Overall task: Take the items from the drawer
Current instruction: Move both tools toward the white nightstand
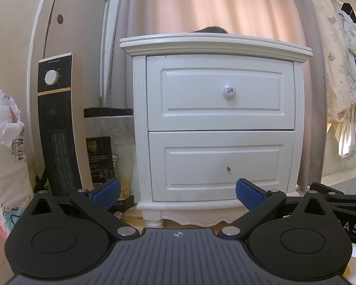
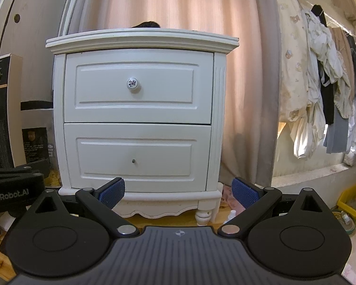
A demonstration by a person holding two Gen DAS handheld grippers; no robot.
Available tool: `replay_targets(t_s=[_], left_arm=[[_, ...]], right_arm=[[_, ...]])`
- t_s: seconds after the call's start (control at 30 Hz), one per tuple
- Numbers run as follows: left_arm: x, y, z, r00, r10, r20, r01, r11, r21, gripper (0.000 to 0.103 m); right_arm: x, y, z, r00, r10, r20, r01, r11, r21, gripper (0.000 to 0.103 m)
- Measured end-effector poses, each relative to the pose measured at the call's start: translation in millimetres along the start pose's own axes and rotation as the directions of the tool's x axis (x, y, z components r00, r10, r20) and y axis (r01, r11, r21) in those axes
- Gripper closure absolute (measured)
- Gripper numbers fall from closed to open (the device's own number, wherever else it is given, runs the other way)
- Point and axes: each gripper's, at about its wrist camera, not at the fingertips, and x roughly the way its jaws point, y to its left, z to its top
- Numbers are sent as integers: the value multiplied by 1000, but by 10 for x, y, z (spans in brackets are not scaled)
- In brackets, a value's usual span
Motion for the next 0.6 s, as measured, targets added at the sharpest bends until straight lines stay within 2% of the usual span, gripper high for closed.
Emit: replay_targets(t_s=[0.6], left_arm=[[88,-9,-12,1000,4,-8,-4,1000,-11,0]], right_arm=[[91,36,19,1000,3,-18,-3,1000,-3,0]])
